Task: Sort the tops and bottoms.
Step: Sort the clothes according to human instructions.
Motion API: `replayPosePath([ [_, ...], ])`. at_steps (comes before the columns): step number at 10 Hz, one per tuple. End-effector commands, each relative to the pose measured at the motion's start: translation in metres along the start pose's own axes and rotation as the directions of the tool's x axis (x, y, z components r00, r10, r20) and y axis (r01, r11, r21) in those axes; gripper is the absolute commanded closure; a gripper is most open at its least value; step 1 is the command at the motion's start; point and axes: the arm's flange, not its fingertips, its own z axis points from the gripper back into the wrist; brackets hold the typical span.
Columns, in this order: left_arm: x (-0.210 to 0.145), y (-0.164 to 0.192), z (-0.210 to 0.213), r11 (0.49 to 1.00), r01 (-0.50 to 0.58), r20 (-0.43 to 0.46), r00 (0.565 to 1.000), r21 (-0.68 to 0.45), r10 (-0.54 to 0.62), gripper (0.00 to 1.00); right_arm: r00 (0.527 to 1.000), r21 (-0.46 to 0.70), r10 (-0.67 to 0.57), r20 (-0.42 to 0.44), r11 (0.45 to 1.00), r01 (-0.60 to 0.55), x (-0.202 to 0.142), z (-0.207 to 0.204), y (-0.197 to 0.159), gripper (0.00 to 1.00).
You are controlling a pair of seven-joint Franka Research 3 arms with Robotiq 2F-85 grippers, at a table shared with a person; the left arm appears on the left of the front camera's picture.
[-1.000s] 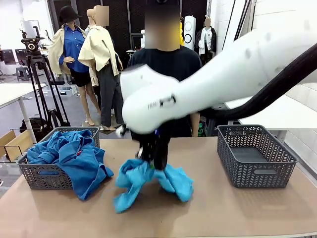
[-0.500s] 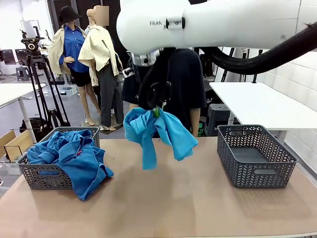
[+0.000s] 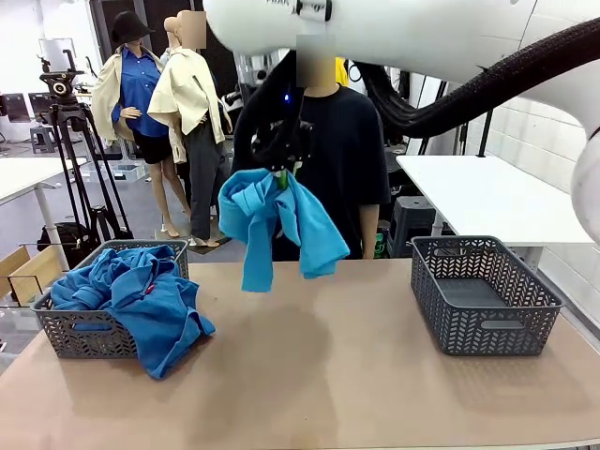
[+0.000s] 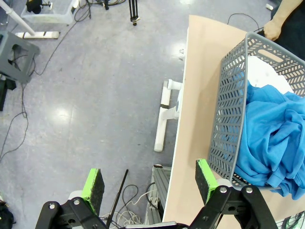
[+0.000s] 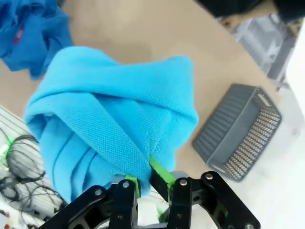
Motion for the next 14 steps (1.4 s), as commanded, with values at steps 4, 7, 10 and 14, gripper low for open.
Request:
replayPosePath([
  [4,-0.001,0.002,0.001,1.0,0.007,-0.001,1.0,0.006,-0.007,0.0,1.0,0.0,0.0,0.0,1.0,0.0,0.0,0.0,0.0,1.0],
  [7,-0.001,0.002,0.001,1.0,0.007,-0.001,1.0,0.006,-0.007,0.0,1.0,0.0,0.0,0.0,1.0,0.0,0.0,0.0,0.0,1.0],
  [10,-0.001,0.002,0.001,1.0,0.007,-0.001,1.0,0.006,-0.007,0.0,1.0,0.0,0.0,0.0,1.0,0.0,0.0,0.0,0.0,1.0],
  [14,-0.001,0.002,0.001,1.0,0.007,-0.001,1.0,0.006,-0.007,0.0,1.0,0.0,0.0,0.0,1.0,0.0,0.0,0.0,0.0,1.0],
])
